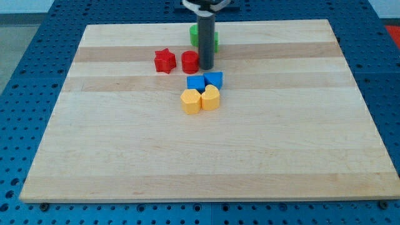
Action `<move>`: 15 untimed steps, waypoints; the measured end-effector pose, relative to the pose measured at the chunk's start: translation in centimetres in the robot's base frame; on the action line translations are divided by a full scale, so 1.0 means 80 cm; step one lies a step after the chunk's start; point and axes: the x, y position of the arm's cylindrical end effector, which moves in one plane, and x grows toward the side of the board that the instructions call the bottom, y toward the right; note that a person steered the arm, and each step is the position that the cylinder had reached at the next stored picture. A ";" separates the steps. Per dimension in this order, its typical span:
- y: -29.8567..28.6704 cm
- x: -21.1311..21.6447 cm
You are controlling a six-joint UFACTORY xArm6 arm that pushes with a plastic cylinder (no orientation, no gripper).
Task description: Place green circle to the top of the red star
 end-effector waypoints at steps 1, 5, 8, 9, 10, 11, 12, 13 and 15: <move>-0.051 -0.002; 0.096 -0.112; -0.011 -0.121; -0.007 -0.134; 0.001 -0.176; -0.030 -0.180; -0.067 -0.162; -0.085 -0.137; -0.057 -0.156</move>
